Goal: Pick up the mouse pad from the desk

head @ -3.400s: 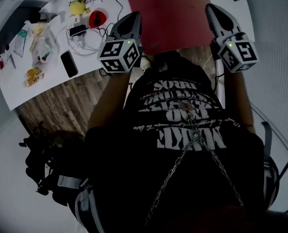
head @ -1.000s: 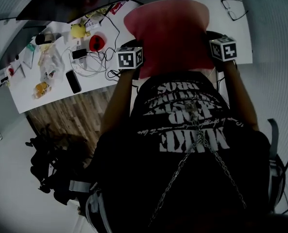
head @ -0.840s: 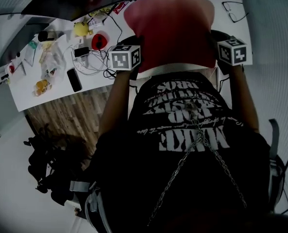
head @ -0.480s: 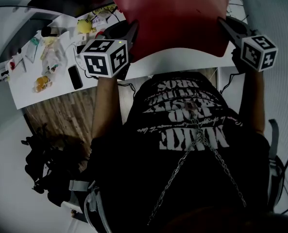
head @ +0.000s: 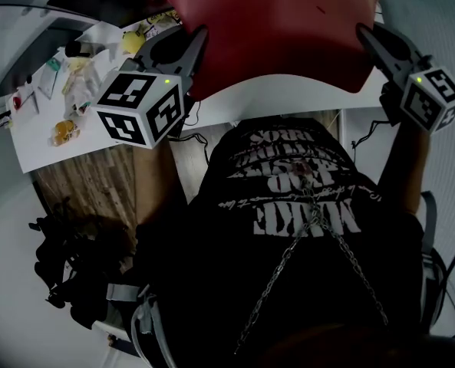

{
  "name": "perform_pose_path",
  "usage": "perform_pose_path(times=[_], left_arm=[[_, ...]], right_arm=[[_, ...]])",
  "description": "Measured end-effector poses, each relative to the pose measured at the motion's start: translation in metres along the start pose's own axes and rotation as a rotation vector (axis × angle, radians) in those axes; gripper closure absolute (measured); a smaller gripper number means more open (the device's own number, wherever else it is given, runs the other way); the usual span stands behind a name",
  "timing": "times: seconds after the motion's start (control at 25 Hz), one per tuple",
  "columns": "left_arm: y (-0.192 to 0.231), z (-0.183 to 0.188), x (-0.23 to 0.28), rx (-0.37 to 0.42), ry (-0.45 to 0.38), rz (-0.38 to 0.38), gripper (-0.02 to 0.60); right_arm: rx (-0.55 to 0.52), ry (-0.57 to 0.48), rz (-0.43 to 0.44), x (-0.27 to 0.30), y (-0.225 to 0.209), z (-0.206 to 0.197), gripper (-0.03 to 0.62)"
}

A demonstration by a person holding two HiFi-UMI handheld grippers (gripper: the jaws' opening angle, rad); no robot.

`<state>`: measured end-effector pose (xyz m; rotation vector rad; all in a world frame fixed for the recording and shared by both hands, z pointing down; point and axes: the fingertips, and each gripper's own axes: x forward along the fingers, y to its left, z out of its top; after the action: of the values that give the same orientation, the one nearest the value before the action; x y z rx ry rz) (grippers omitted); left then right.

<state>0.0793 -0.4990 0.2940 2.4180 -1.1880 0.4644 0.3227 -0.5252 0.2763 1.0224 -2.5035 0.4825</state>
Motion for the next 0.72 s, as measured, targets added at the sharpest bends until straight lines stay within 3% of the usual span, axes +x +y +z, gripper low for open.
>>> perform_pose_path(times=[0.2,0.4,0.72], left_arm=[[0.021,-0.037,0.031,-0.077,0.066,0.000,0.535],[0.039,-0.101,0.076,-0.111,0.185,0.047,0.535],[0.046,-0.213,0.135,-0.234,0.381,0.044,0.535]], right_arm=[[0.093,0.045,0.030,0.031,-0.015,-0.033,0.545],[0.147,0.194,0.002,0.068,-0.035,-0.101,0.544],[0.267,0.427,0.012,0.116,-0.054,-0.218,0.543]])
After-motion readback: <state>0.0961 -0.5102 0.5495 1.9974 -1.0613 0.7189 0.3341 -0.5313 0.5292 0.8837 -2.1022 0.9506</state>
